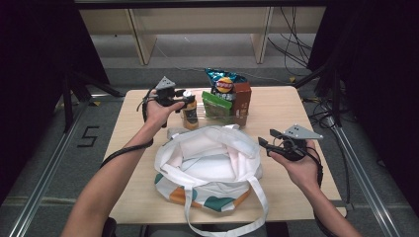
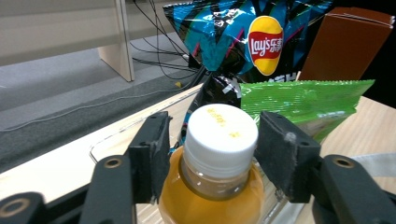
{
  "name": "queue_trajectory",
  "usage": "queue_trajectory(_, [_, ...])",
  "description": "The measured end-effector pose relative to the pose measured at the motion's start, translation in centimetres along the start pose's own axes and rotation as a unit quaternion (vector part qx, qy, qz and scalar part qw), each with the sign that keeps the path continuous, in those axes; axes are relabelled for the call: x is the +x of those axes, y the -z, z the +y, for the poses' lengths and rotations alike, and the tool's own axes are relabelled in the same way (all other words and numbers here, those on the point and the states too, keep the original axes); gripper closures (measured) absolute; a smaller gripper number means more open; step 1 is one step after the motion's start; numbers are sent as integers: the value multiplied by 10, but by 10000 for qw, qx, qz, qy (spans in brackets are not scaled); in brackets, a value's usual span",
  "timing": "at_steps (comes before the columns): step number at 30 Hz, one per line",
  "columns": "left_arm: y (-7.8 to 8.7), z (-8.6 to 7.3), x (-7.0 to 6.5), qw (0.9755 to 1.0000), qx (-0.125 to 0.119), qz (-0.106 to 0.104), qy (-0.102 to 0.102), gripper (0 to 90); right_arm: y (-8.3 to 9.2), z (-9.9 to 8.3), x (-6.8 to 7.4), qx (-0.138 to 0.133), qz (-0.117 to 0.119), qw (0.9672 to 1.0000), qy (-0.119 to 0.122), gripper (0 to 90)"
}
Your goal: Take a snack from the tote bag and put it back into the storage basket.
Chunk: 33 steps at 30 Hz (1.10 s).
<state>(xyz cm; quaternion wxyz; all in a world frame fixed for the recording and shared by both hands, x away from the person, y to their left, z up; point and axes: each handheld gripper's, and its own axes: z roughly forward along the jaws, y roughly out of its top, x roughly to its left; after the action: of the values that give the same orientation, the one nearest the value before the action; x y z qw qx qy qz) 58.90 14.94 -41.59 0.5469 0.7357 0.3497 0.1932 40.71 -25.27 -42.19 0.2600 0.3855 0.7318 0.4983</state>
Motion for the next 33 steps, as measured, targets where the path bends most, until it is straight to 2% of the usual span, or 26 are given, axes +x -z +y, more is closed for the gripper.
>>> queue_trajectory(3, [2,0,-1,10000,10,9,-15,373,0,0,2,40,20,9999,-94,434])
queue_trajectory(7, [5,1,-3,10000,23,47,-23,314,0,0,2,20,5,10000,-51,434])
queue_trajectory(8, [6,1,-4,10000,33,62,-41,305,1,0,3,96,37,9998,-157,434])
queue_trajectory(11, [10,2,-6,10000,-3,76,1,278,1,0,2,76,23,9999,-134,434])
queue_trajectory(12, [12,2,-6,10000,-37,77,-10,274,0,0,1,18,-10,10000,-51,434])
queue_trajectory(15, [17,2,-7,9999,-71,118,20,268,1,0,0,29,-14,10000,-26,434])
queue_trajectory(16, [19,1,-7,9999,-74,136,36,266,1,1,-2,24,1,10000,81,434])
queue_trajectory(17, [21,1,-8,9999,-64,143,40,264,2,1,1,125,98,9998,-117,434])
queue_trajectory(19, [25,0,-10,9998,-27,165,59,265,4,2,1,170,45,9998,-129,434])
queue_trajectory(21, [30,-1,-12,9998,-26,194,81,266,2,2,-1,-1,16,10000,-7,434])
queue_trajectory(24, [37,-4,-13,9997,-24,229,115,265,3,2,-1,55,58,9999,-65,434])
queue_trajectory(26, [40,-6,-14,9997,-37,210,141,263,4,2,0,165,36,9998,-95,434])
queue_trajectory(33, [53,-13,-21,9995,-94,96,278,246,4,2,0,168,38,9998,-93,434])
